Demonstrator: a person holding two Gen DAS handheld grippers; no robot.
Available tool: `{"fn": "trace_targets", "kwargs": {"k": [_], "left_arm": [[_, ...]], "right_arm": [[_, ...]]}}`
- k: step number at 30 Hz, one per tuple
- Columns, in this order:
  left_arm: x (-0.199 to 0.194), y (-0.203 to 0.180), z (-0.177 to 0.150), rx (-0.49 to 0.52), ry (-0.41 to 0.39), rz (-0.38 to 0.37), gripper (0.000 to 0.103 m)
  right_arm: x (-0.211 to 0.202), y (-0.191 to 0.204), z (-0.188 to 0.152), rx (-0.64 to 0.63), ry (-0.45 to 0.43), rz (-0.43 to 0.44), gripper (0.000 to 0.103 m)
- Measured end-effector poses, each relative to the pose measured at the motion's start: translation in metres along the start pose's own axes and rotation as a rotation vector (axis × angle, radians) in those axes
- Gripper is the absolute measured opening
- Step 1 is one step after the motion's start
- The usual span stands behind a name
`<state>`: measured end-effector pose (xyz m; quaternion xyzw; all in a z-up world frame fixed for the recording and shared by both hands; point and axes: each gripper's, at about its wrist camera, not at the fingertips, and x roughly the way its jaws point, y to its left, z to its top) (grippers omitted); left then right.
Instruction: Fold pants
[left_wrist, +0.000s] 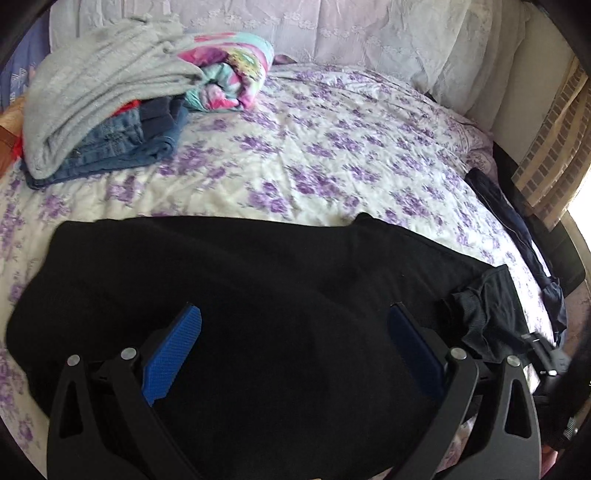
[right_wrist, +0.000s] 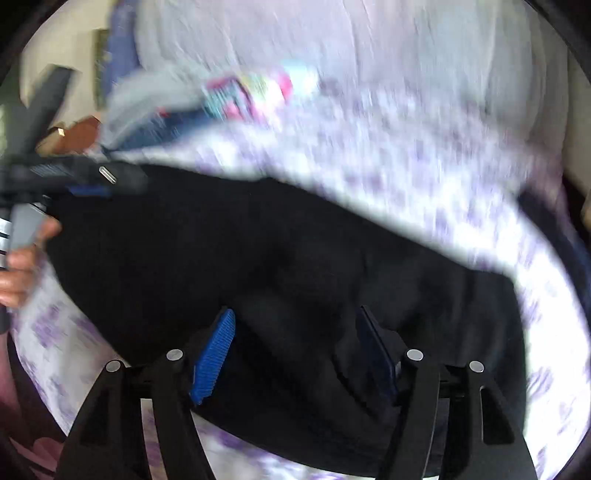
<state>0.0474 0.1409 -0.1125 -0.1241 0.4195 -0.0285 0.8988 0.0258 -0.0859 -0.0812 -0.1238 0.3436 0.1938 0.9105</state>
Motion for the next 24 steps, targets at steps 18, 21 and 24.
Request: {"fn": "trace_targets", "kwargs": {"k": [18,21,24], "left_arm": [[-0.094,0.209,-0.034,-0.375,-0.100,0.280,0.099],[-0.101,0.242,-0.045,-0.475,-0.094,0.259,0.099],[-0.103,0.254,-0.050,-0.509,-0.094,0.204,0.099]], "right_arm": [[0.020,0.250,0.065,-0.598,-0.112,0.261,0.069],[0.033,0.272,0.067,-0.656,-0.082,0.243,0.069],[0.049,0.284,0.066,-0.696,-0.048,0.216,0.069]]}}
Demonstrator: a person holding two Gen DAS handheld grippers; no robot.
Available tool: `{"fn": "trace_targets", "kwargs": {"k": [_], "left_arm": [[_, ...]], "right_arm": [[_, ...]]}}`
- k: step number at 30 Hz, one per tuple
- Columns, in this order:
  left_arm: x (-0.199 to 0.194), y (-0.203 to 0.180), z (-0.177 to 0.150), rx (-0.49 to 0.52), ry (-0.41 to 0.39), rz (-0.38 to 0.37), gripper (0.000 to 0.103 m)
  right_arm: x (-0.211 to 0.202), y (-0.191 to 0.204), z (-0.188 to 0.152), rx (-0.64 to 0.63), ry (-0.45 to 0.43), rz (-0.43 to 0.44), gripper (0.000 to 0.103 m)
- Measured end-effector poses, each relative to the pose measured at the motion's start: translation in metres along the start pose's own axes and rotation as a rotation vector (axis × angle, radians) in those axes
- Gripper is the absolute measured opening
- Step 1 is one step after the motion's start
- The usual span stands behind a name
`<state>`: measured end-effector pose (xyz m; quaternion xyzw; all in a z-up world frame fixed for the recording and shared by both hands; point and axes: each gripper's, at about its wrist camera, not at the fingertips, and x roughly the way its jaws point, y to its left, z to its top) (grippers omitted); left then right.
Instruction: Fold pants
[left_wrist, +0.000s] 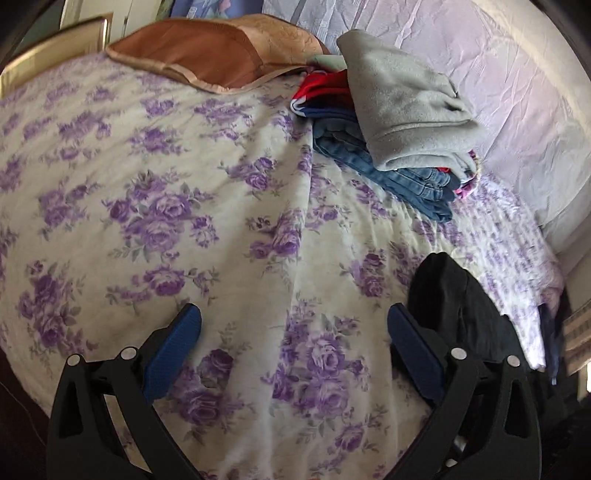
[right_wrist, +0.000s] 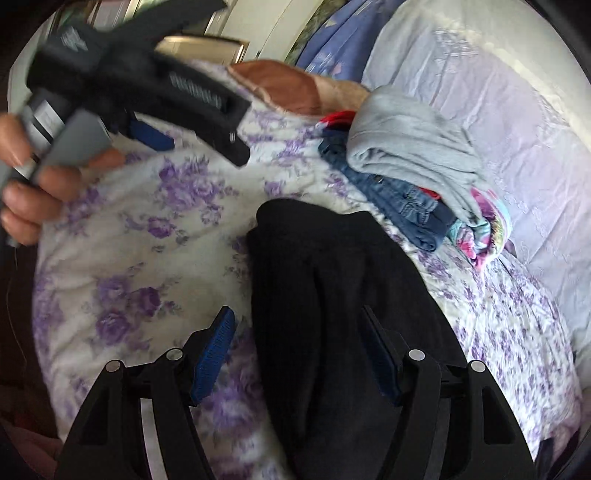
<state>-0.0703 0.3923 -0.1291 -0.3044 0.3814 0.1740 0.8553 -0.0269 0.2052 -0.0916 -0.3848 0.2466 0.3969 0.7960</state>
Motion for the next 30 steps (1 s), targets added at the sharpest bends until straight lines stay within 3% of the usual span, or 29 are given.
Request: {"fn": "trace_targets", "kwargs": {"k": [3,4,6,9,16,19,21,27,30], "left_arm": [[0.003,-0.003,0.002,0.020,0.009,-0.017,0.099],[0.004,-0.005,0.002,0.027,0.014,-0.028,0.099],[0.008,-0.009,0.004,0.023,0.030,-0.070,0.099],[0.015,-0.011,0.006,-0.021,0.081,-0.188,0.099],[0.015,-0.028,0.007,-0.108,0.218,-0.537,0.099],[0.006,-0.052,0.007,-0.034,0.224,-0.593,0.099],[0.013,-0.066,0.005,-0.016,0.272,-0.622,0.099],[0.072,-0.086,-0.002,-0.155,0.503,-0.801,0.099],[0.089,-0.098,0.005,-0.157,0.504,-0.810,0.097]], "right_arm": [[0.013,0.006,0.002,-0.019,0.032,-0.010,0.067],[0.015,0.007,0.002,-0.018,0.038,-0.009,0.051],[0.022,0.001,0.004,0.011,0.063,-0.043,0.027],[0.015,-0.010,0.000,0.083,0.039,-0.042,0.017],[-0.024,-0.022,-0.008,0.200,-0.100,-0.124,0.016],[-0.036,-0.033,-0.010,0.258,-0.141,-0.130,0.016],[-0.042,-0.035,-0.013,0.274,-0.158,-0.134,0.016],[-0.047,-0.027,-0.018,0.251,-0.172,-0.158,0.016],[-0.046,-0.024,-0.021,0.241,-0.169,-0.158,0.016]]}}
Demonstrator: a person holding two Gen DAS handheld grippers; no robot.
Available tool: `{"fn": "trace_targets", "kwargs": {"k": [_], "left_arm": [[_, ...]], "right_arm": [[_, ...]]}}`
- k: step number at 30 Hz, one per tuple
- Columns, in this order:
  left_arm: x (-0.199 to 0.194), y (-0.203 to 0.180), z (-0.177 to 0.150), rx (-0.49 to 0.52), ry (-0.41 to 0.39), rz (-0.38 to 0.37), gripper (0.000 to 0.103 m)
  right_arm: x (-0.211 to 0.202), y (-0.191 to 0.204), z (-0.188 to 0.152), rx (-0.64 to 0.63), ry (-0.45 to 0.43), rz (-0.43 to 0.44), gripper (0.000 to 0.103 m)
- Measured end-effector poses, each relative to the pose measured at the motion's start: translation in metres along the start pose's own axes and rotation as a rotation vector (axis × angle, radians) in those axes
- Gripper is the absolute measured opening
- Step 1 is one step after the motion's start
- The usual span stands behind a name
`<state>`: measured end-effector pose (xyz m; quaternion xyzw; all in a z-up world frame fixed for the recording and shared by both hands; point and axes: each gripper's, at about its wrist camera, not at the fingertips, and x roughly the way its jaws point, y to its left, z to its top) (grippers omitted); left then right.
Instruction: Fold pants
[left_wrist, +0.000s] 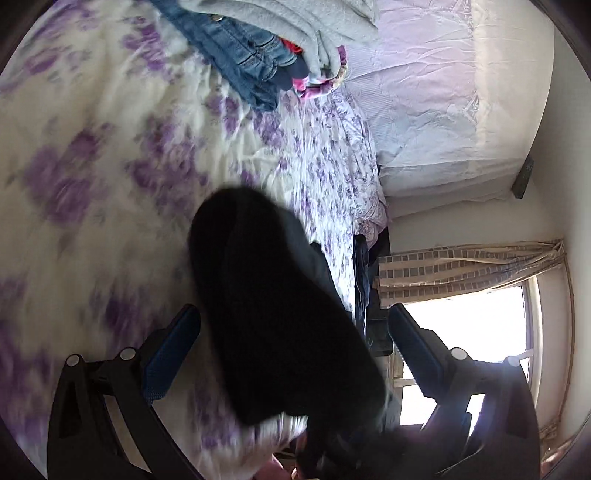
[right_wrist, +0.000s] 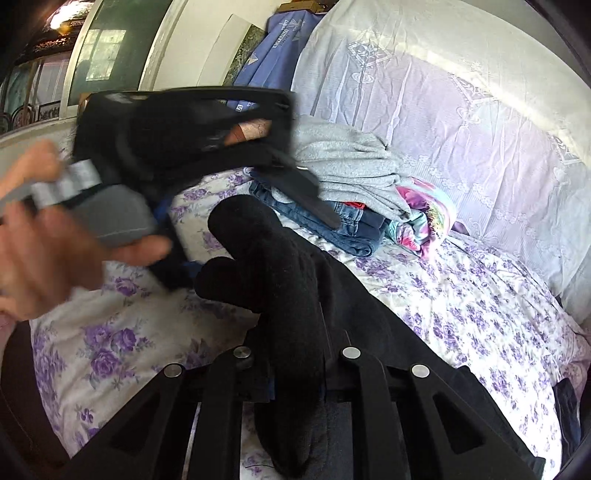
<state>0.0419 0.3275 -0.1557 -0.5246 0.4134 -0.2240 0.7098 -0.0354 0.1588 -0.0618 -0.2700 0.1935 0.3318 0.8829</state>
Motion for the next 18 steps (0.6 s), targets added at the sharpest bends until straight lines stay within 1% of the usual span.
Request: {"fn": "trace_targets", "kwargs": {"k": [1,2,3,4,5,6,7,8,9,10,12,15,17,18], "left_arm": [[0.002,-0.004,0.003,0.020,-0.013,-0.009,0.088],[0.004,-0.011,0.005,0.061,-0.017,-0.006,0.075],[0.003,-0.016,0.006,0.092,-0.017,0.002,0.052],[0.003,-0.022,0.007,0.117,-0.014,-0.007,0.036],[0.004,-0.026,0.008,0.127,-0.005,-0.026,0.031],[0.004,-0.031,0.008,0.135,0.002,-0.036,0.030],[0.004,-0.036,0.008,0.145,0.000,-0.030,0.029],[0.004,-0.039,0.007,0.152,-0.003,-0.021,0.029],[0.004,-0.042,0.008,0.155,-0.001,-0.016,0.029],[0.006,-0.043,0.008,0.146,0.005,-0.020,0.029],[0.011,-0.046,0.009,0.120,0.016,-0.030,0.029],[0.014,-0.053,0.007,0.109,0.025,-0.035,0.029],[0.016,-0.058,0.005,0.114,0.050,-0.051,0.029],[0.011,-0.054,0.004,0.122,0.067,-0.060,0.029]], "right_arm": [[-0.001,0.001,-0.002,-0.008,0.001,-0.005,0.016],[-0.001,0.002,-0.004,-0.020,0.002,-0.020,0.017],[-0.003,0.003,-0.006,-0.039,-0.002,-0.047,0.021],[-0.004,0.003,-0.006,-0.054,-0.009,-0.069,0.033],[-0.009,0.005,-0.007,-0.077,-0.028,-0.111,0.042],[-0.014,0.007,-0.007,-0.097,-0.047,-0.149,0.056],[-0.023,0.010,-0.006,-0.121,-0.086,-0.182,0.063],[-0.028,0.014,-0.005,-0.139,-0.108,-0.194,0.065],[-0.031,0.018,-0.004,-0.158,-0.124,-0.199,0.070],[-0.034,0.023,-0.003,-0.180,-0.137,-0.203,0.073],[-0.031,0.037,-0.004,-0.240,-0.154,-0.230,0.073],[-0.018,0.057,-0.004,-0.328,-0.161,-0.344,0.073],[-0.014,0.067,-0.002,-0.363,-0.169,-0.385,0.073],[-0.010,0.070,-0.002,-0.376,-0.173,-0.410,0.071]]}}
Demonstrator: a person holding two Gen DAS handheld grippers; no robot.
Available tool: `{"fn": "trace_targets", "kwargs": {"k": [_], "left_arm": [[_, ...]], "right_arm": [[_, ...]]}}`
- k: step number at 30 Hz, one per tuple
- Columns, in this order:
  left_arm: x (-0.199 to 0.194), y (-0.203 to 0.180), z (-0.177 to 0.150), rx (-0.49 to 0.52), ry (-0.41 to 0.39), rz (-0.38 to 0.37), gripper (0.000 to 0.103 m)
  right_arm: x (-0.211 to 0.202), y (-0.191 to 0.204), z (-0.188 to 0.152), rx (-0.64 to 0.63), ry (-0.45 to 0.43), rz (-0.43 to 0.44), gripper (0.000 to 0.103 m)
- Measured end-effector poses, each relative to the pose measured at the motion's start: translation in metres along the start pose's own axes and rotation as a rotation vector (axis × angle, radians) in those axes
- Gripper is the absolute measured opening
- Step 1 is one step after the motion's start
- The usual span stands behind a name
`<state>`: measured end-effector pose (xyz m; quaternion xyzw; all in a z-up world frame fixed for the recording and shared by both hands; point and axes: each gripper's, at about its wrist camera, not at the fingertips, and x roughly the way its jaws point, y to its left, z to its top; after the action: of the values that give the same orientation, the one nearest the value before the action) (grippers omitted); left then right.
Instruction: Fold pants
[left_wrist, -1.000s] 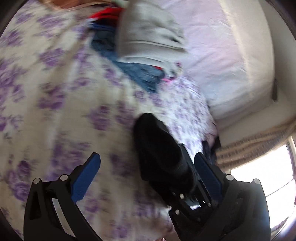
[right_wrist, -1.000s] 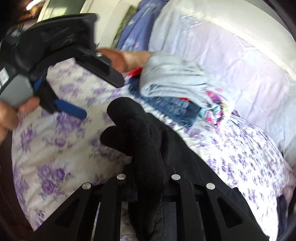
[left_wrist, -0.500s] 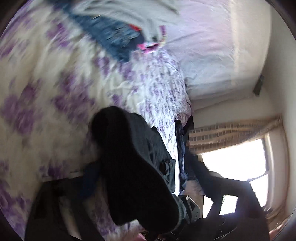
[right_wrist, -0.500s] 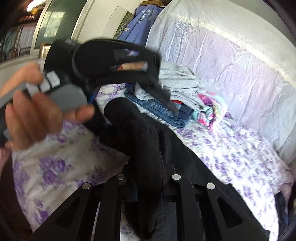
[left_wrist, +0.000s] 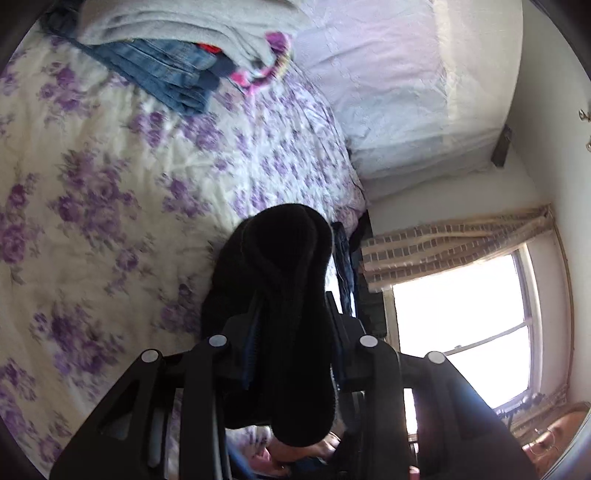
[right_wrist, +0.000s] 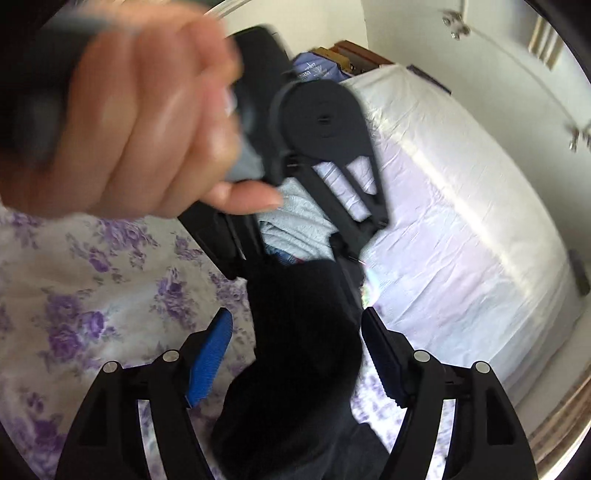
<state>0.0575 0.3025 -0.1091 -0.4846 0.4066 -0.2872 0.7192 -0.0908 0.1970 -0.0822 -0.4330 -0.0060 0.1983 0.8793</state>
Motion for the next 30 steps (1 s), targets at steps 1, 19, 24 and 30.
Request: {"fn": "trace_targets", "kwargs": {"k": [1,19,24,30], "left_arm": [[0.003,-0.003,-0.001,0.010,0.019,-0.008,0.029],[0.053,-0.035,0.001,0.143,0.191,0.278,0.064],[0.061,-0.040,-0.008,0.154,0.200,0.324,0.048],[0.062,-0.050,-0.022,0.172,0.178,0.333,0.033]], "right_arm": [[0.002,0.002,0.001,-0.010,0.002,-0.018,0.058],[-0.027,-0.031,-0.024,0.092,-0.007,-0.028,0.025],[-0.037,-0.034,-0.031,0.116,-0.007,-0.031,0.025],[-0.045,-0.040,-0.041,0.140,-0.017,-0.022,0.025]]}}
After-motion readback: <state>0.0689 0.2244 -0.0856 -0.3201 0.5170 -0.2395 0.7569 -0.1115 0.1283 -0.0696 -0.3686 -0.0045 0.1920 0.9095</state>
